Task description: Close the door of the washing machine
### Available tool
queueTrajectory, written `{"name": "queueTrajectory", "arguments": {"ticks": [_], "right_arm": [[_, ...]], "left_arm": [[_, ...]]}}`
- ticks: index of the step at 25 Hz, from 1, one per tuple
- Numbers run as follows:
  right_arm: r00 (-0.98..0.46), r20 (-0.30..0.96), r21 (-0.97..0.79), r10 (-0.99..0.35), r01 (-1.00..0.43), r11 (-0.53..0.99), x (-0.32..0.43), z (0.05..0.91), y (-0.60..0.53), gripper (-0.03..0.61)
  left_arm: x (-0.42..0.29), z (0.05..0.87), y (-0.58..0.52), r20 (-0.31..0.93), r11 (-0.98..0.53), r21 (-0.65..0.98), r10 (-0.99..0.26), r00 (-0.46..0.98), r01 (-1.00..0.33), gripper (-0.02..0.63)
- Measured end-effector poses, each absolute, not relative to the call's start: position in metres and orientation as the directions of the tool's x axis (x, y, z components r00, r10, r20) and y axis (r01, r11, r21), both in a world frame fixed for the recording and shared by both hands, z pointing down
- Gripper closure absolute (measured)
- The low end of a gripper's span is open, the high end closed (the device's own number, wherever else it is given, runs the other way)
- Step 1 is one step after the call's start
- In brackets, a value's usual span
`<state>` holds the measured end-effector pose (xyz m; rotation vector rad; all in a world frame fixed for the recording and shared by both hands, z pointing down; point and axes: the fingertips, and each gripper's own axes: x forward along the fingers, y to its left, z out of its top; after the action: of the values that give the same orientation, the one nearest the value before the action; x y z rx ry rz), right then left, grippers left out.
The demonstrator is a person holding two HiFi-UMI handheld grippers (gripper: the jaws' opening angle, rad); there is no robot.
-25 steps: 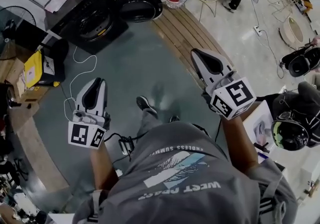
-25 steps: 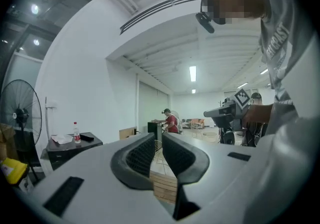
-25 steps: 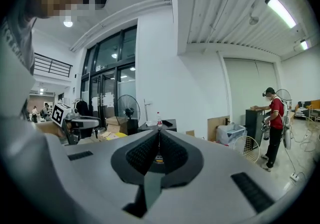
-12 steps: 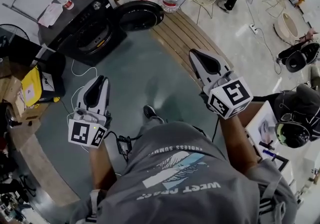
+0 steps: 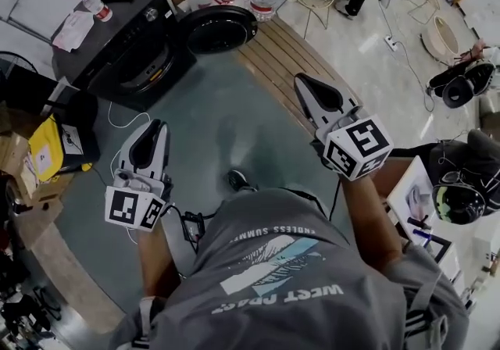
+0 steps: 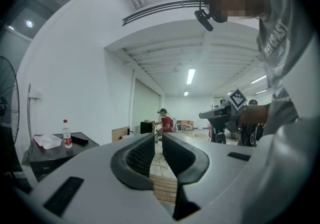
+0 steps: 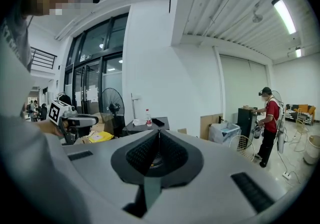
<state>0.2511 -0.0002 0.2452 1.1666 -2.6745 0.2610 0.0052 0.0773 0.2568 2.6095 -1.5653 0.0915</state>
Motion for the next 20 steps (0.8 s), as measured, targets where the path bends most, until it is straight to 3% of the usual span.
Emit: {"name": "queueTrajectory", "arguments": {"ticks": [13,20], "right_arm": [[-0.674,0.269,-0.038,-0.688,-0.721,0.692,0.218,0.255,-0.054,0.549],[-0.703,0.284,-0.064,-0.652,-0.693,0.718,0.212,0.281,-0.117,0.549]], "left_arm": [[-0.027,0.267,0.043,0.098,-0.457,0.054,-0.882,0.460,-0.888,0.555],[-0.047,0.273,0.007,0.124,-0.362,0.044,-0.923,0.365,-0.931,0.555]]}}
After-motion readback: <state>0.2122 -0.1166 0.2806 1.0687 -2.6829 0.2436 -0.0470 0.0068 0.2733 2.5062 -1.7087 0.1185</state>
